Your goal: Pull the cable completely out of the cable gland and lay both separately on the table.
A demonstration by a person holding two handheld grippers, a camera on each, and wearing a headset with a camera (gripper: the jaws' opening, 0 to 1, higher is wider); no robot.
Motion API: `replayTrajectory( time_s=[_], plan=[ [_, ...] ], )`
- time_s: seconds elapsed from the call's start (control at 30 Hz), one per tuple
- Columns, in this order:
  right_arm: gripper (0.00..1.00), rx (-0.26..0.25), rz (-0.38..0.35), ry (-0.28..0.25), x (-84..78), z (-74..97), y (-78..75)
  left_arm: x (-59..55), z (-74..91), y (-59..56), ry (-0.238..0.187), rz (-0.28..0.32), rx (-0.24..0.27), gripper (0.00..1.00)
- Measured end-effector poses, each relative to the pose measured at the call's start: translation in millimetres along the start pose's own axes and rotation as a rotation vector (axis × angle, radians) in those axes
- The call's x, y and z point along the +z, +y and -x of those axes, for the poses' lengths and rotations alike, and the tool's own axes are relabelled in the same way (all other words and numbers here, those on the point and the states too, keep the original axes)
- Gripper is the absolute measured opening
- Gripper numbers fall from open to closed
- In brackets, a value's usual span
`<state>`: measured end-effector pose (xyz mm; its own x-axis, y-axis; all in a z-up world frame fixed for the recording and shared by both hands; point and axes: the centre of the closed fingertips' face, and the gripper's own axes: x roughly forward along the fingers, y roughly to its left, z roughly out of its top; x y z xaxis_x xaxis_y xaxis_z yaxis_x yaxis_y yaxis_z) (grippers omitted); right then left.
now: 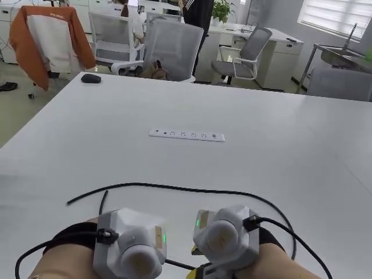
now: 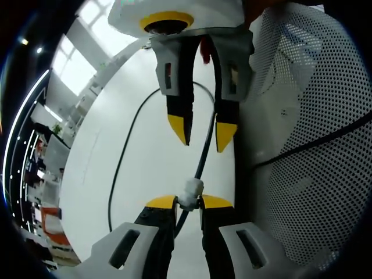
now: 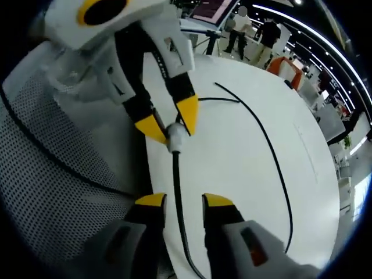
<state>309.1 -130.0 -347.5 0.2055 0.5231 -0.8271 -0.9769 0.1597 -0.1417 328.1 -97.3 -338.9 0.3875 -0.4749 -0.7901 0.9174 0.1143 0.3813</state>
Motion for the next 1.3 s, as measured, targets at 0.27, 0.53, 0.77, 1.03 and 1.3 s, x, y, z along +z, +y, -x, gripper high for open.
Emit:
replayTrajectory(
  time_s=[0.27,0.53,0.77,1.03,1.3],
  plan=[
    [0.09,0.022,0.016,-0.035,8.5,1.2,4.8,5.3,1.4,1.7,-0.020,-0.010,0.006,0.17],
    [0.03,-0.015,-0.014,0.026,-6.2,0.5,-3.9,5.1,0.0,2.6,-0.021,-0.009,0.013,0.17],
    [0.03,-0.045,-0.030,0.158,-35.1,-0.8,-11.2,3.3,0.2,1.0,-0.013,0.006,0.022,0.17],
    [0.03,-0.091,-0.046,0.271,-59.0,2.6,-20.3,1.2,-0.4,5.2,-0.010,0.010,0.023,0.17],
    [0.12,-0.073,-0.072,0.332,-74.0,4.4,-17.2,-1.1,-3.3,6.8,-0.006,0.011,0.023,0.17]
  ],
)
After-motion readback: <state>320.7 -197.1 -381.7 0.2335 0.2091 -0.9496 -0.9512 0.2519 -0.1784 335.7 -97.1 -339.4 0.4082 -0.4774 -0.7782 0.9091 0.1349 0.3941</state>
